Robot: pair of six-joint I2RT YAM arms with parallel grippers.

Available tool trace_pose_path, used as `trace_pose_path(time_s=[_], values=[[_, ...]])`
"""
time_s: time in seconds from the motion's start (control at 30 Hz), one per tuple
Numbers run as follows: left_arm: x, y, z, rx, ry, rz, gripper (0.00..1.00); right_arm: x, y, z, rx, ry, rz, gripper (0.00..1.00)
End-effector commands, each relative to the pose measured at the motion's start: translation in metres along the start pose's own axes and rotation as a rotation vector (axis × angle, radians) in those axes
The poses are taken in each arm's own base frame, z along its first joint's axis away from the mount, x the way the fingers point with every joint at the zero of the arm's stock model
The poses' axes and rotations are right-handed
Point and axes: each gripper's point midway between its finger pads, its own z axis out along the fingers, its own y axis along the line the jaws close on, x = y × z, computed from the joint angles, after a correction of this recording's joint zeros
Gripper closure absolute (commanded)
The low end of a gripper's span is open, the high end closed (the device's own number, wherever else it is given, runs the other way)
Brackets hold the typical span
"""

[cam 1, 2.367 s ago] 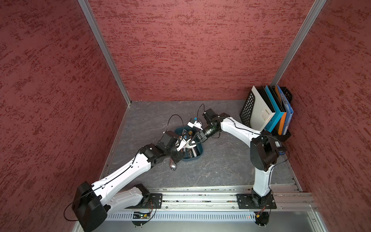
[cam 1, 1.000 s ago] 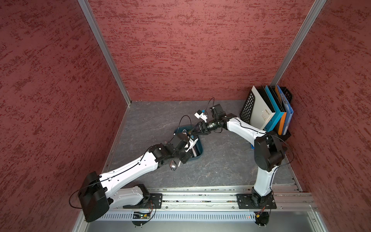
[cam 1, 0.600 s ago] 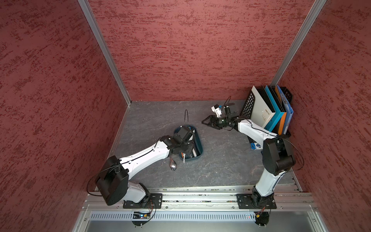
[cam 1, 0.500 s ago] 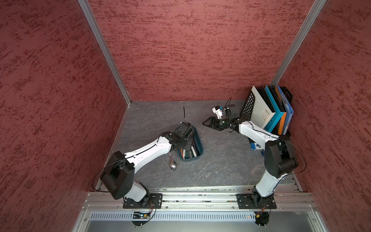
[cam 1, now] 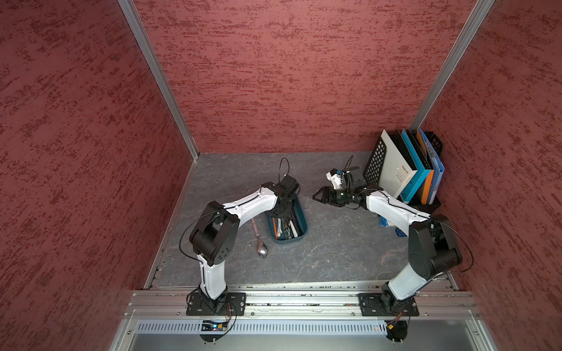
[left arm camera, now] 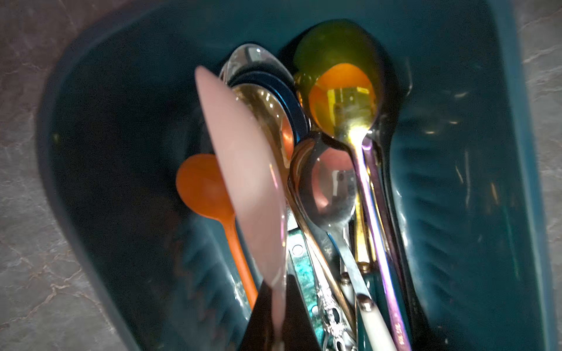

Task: Put the spoon into the storage box
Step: Place the spoon in the storage box.

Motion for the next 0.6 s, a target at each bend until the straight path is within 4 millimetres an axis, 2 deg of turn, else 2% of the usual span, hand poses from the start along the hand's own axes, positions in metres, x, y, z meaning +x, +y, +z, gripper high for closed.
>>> trace_pose_path(time_s=[0.0,0.07,0.13,0.2,0.27,0.4,0.57], values=[[0.006,0.006,0.0,-0.045,0.05,-0.005,0.86,0.003,0.004,-0.003,0.027,0.0,-0.045,0.31],[0.006,0.006,-0.001,-0.046,0.042,-0.004,0.79,0.004,0.006,-0.002,0.032,0.008,-0.054,0.31],[0.004,0.007,-0.007,-0.039,0.019,-0.008,0.6,0.006,0.006,0.0,0.041,0.02,-0.068,0.31],[0.004,0.009,-0.012,-0.037,0.005,-0.011,0.48,0.007,0.007,0.002,0.044,0.029,-0.074,0.31],[0.005,0.012,-0.019,-0.042,-0.001,-0.017,0.45,0.006,0.007,0.003,0.051,0.033,-0.079,0.31],[0.006,0.031,-0.052,-0.061,-0.046,-0.089,0.45,0.006,0.009,0.0,0.06,0.035,-0.097,0.31],[0.04,0.075,-0.074,-0.068,0.013,-0.288,0.46,0.007,0.009,-0.002,0.068,0.038,-0.125,0.31]])
